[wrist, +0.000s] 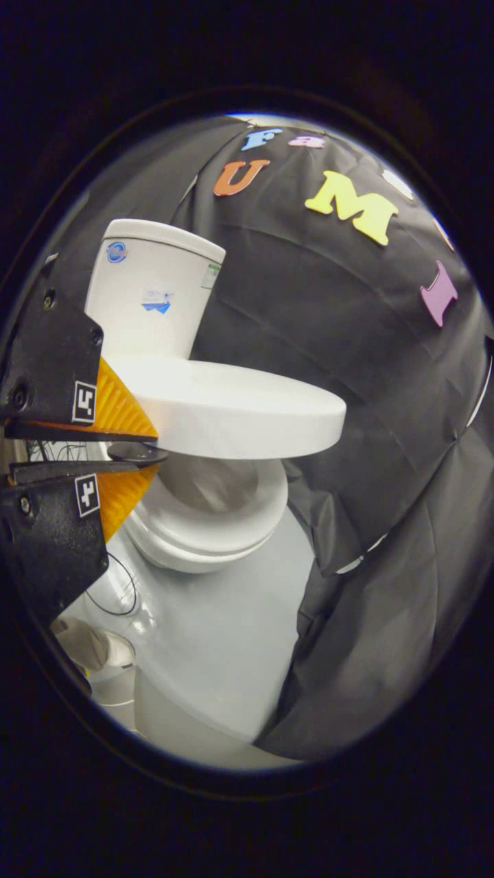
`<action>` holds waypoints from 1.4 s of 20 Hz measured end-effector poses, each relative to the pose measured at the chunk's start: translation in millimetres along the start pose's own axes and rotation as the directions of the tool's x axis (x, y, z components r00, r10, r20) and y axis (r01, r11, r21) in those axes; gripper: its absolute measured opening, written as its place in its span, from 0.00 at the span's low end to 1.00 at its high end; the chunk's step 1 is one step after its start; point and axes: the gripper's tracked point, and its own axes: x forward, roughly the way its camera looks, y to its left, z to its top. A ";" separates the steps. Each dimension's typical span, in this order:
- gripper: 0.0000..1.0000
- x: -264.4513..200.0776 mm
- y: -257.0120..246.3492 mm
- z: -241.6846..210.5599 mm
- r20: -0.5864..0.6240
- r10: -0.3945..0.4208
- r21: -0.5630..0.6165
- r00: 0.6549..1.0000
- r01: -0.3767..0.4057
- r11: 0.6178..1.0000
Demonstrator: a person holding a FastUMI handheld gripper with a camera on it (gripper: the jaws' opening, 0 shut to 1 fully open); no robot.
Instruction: Open the toilet lid.
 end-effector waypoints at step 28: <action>0.14 -41.6 122.7 -19.6 0.155 -0.086 -0.393 0.984 0.141 0.908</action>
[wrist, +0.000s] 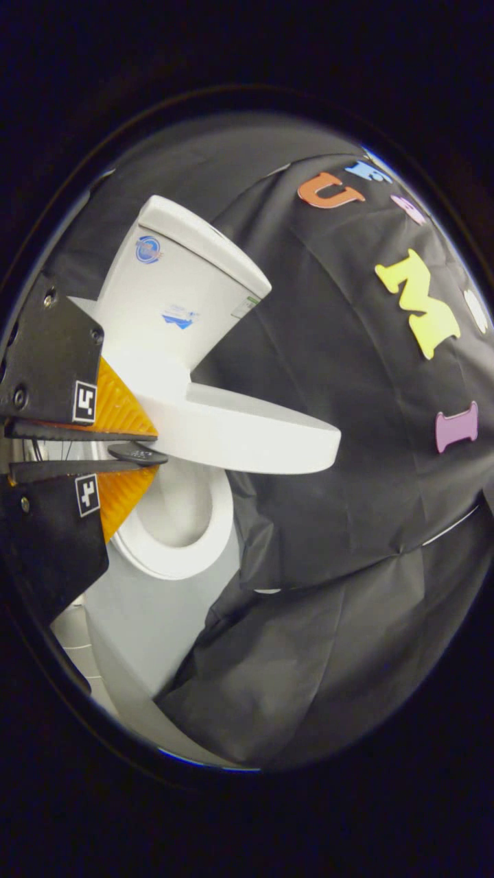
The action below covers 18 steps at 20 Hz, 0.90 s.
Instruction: Open the toilet lid.
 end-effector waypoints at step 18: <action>0.14 -8.2 76.1 0.5 0.069 -0.017 -0.217 0.997 0.032 0.976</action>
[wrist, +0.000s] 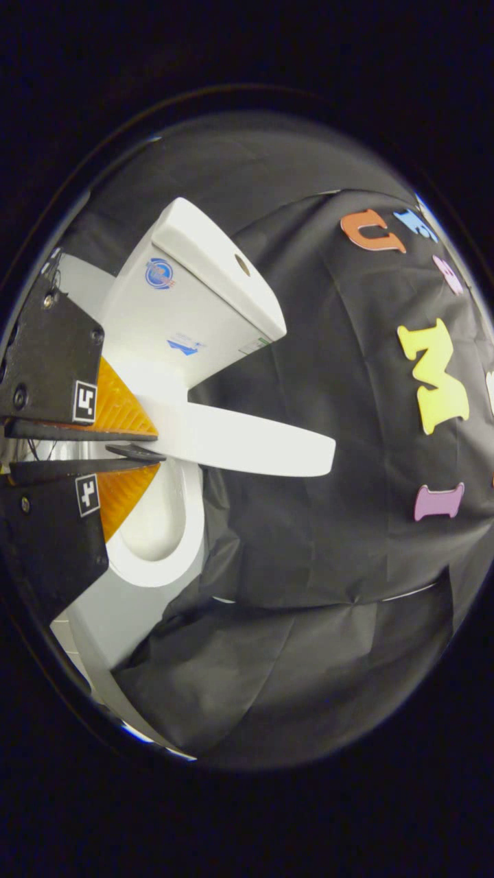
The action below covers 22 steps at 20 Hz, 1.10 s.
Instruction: Open the toilet lid.
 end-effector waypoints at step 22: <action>0.16 -2.7 106.3 4.1 0.018 0.089 -0.150 0.996 -0.085 0.985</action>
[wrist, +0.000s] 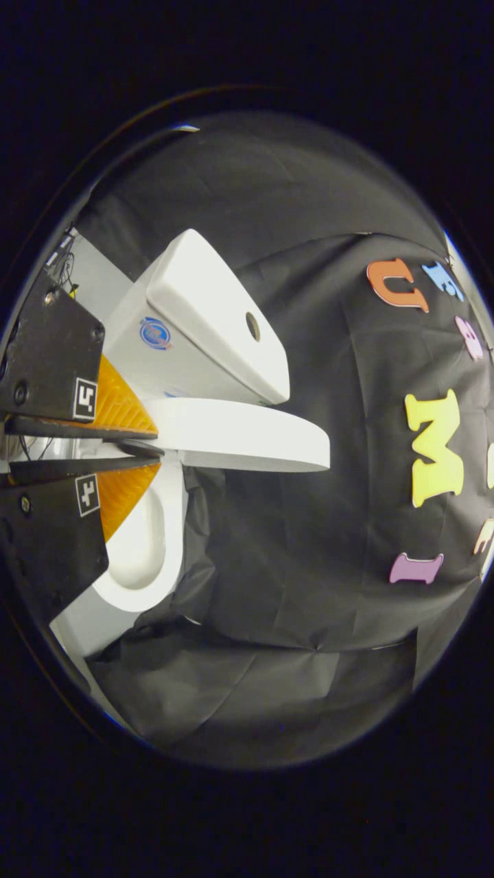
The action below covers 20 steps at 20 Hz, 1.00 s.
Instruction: Open the toilet lid.
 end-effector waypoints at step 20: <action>0.23 14.9 82.4 -6.9 -0.026 0.049 -0.153 0.998 -0.052 0.987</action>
